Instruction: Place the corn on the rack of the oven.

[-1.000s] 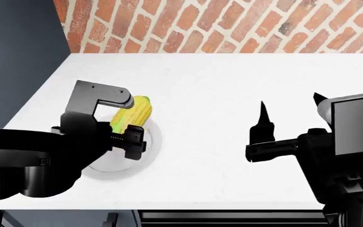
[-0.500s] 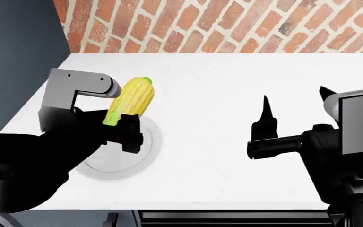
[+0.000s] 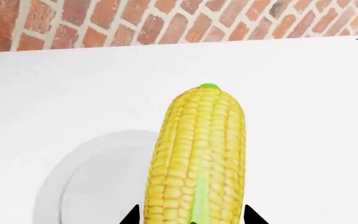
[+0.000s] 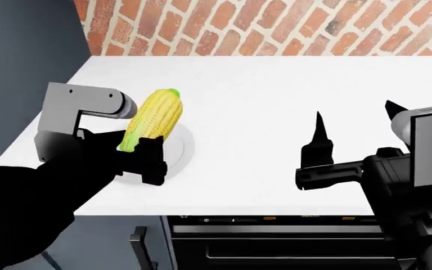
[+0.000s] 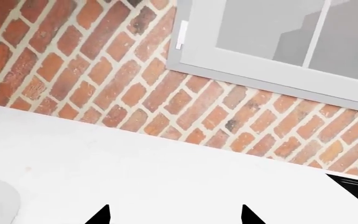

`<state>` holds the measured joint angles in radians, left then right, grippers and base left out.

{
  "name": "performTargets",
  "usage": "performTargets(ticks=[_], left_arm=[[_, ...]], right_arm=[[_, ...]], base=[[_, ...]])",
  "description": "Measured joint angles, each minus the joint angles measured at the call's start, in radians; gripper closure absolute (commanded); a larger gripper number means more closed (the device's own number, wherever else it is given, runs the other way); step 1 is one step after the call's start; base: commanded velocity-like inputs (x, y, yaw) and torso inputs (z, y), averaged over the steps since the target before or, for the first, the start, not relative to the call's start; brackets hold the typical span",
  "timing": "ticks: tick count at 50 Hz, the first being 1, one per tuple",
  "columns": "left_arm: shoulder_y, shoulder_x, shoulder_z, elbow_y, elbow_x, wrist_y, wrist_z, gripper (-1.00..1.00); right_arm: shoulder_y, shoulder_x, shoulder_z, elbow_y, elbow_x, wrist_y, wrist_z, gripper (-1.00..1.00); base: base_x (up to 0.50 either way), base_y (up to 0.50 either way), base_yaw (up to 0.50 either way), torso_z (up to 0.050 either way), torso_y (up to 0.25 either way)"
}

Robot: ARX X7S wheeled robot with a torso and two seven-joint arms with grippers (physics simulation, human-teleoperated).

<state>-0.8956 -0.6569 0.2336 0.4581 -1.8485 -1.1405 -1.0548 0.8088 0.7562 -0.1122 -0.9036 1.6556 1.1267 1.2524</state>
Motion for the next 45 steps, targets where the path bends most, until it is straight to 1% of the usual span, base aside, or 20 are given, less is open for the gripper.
performTargets(ticks=[23, 45], left_arm=[[-0.001, -0.003, 0.013, 0.012, 0.002, 0.009, 0.000, 1.00], [-0.011, -0.005, 0.023, 0.015, 0.005, 0.020, 0.000, 1.00]], right_arm=[[-0.007, 0.019, 0.005, -0.016, 0.011, -0.016, 0.009, -1.00], [-0.037, 0.021, 0.017, -0.026, -0.026, -0.029, -0.026, -1.00]], base=[[-0.32, 0.00, 0.00, 0.000, 0.000], [-0.32, 0.00, 0.00, 0.000, 0.000]])
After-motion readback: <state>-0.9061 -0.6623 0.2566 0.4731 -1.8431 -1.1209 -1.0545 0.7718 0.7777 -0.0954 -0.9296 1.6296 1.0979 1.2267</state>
